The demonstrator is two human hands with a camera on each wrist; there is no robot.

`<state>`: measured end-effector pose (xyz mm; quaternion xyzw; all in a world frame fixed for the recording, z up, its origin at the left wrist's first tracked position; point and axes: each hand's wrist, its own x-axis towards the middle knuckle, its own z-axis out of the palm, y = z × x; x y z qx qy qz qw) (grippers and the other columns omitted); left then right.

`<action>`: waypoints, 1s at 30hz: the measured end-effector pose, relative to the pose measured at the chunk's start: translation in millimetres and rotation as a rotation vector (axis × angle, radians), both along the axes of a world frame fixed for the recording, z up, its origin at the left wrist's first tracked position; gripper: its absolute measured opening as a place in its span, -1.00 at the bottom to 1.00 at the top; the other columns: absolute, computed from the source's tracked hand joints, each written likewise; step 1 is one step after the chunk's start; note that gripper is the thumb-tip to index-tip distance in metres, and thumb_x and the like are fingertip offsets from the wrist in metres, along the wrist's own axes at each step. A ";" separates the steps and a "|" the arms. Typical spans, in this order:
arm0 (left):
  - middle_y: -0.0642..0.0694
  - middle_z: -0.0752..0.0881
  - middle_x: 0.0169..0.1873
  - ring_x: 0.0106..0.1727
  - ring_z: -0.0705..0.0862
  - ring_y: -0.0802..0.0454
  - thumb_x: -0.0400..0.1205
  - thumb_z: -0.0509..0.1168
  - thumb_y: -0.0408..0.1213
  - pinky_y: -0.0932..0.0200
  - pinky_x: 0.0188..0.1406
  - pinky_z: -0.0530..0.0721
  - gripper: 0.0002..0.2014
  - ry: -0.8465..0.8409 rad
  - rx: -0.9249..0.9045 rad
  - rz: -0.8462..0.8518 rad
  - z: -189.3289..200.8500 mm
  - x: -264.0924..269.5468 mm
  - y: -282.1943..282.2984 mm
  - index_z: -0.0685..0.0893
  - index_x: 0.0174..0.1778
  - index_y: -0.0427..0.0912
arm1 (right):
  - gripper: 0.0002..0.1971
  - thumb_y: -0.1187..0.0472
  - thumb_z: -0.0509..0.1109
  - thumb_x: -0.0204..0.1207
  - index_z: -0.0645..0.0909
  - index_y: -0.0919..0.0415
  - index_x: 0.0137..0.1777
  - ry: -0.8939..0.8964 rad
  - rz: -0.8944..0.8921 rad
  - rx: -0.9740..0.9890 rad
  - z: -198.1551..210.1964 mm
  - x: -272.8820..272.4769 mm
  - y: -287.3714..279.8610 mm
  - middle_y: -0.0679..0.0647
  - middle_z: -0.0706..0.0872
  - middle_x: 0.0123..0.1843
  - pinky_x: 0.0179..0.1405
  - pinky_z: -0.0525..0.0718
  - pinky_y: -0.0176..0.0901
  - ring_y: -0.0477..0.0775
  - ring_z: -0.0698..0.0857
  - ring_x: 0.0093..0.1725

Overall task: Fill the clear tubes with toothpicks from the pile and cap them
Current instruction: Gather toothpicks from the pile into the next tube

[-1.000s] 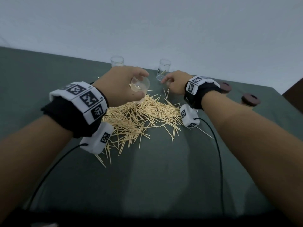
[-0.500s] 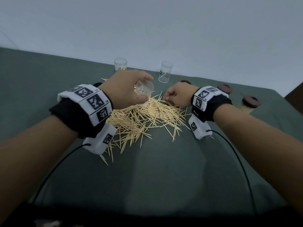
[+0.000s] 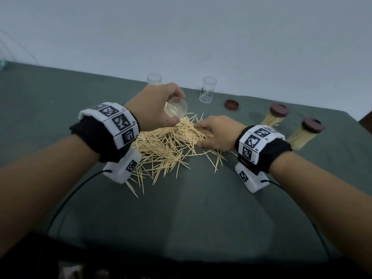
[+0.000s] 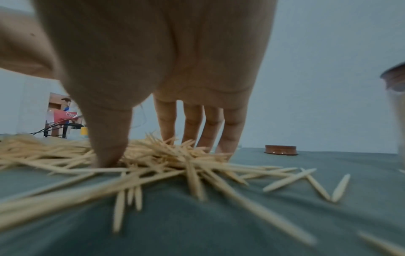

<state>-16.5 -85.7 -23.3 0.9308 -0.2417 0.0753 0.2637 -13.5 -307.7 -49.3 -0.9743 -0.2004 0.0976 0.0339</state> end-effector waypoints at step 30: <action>0.10 0.73 0.21 0.09 0.67 0.19 0.47 0.50 -0.16 0.22 0.17 0.59 -0.48 -0.006 0.006 0.050 -12.8 -8.4 3.3 0.62 0.38 0.10 | -0.64 0.03 0.47 0.54 0.66 -0.08 0.34 -0.045 -0.107 0.153 9.6 -5.4 -11.2 -0.03 0.76 0.24 0.16 0.48 -0.35 -0.03 0.69 0.23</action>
